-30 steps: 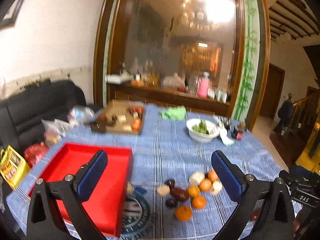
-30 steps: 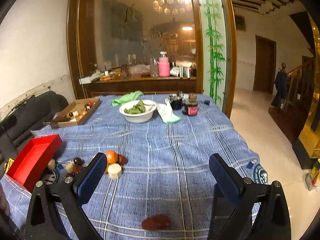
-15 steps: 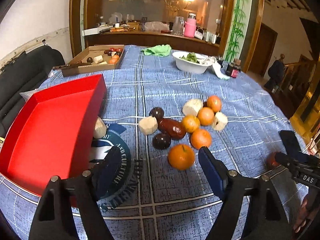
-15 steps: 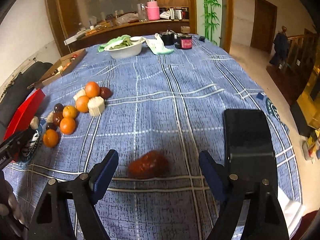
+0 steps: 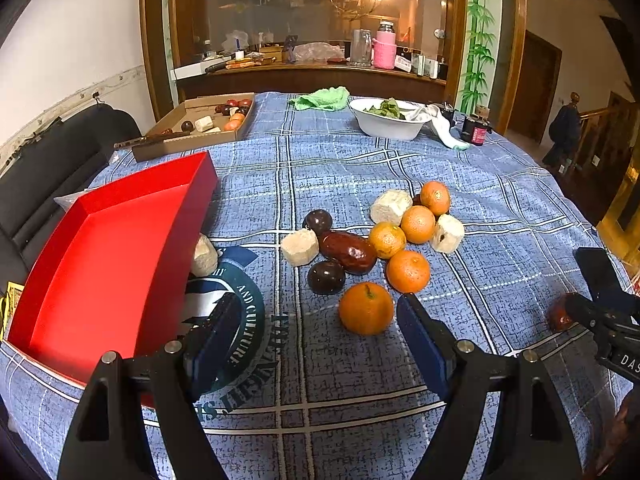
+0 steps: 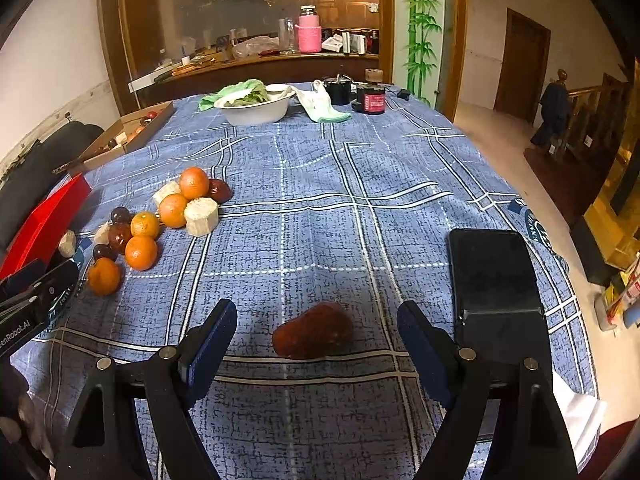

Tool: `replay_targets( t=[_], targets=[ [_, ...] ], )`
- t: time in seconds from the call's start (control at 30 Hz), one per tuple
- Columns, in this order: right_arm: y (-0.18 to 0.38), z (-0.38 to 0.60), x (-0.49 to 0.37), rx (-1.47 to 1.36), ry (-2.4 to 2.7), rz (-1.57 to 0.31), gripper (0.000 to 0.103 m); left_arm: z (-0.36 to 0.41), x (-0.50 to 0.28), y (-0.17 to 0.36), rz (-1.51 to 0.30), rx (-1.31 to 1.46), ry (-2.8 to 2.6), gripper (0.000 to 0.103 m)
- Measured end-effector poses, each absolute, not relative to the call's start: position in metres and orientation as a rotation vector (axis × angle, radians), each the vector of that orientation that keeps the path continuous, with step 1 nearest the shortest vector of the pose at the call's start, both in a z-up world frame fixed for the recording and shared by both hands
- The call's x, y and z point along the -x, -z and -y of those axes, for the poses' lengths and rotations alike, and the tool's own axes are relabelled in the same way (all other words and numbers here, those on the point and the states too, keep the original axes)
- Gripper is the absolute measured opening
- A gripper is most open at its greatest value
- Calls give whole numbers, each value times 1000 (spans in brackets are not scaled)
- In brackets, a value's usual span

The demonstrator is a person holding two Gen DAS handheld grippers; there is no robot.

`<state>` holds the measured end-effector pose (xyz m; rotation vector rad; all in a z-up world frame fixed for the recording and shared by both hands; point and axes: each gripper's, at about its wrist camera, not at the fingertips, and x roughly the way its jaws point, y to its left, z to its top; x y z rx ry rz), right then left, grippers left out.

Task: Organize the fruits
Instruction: 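Move the right tool toward a dark red date while the left tool approaches a tangerine, then close the right tool on the dark red date while the left tool grasps the tangerine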

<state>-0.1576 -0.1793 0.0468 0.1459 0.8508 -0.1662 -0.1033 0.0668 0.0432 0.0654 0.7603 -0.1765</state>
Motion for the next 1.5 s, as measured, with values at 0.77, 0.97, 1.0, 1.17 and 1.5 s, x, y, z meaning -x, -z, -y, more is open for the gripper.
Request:
replay_targets(
  t=[0.77,0.97,1.0,1.17,1.5],
  targets=[
    [-40,201,172,-241,183,-860,86,-77,97,-38,-796,-25,167,79],
    [-35,208,172,-284,167,-870,78,-80,97,-39,-794,3,186,79],
    [-34,207,170,-288,160,-878,77,-80,96,-39,-796,7,192,79],
    [-24,202,156,-286,137,-908,70,-79,94,-35,-821,24,210,79],
    [-26,179,137,-252,41,-927,40,-72,74,-26,-877,73,281,79]
  ],
)
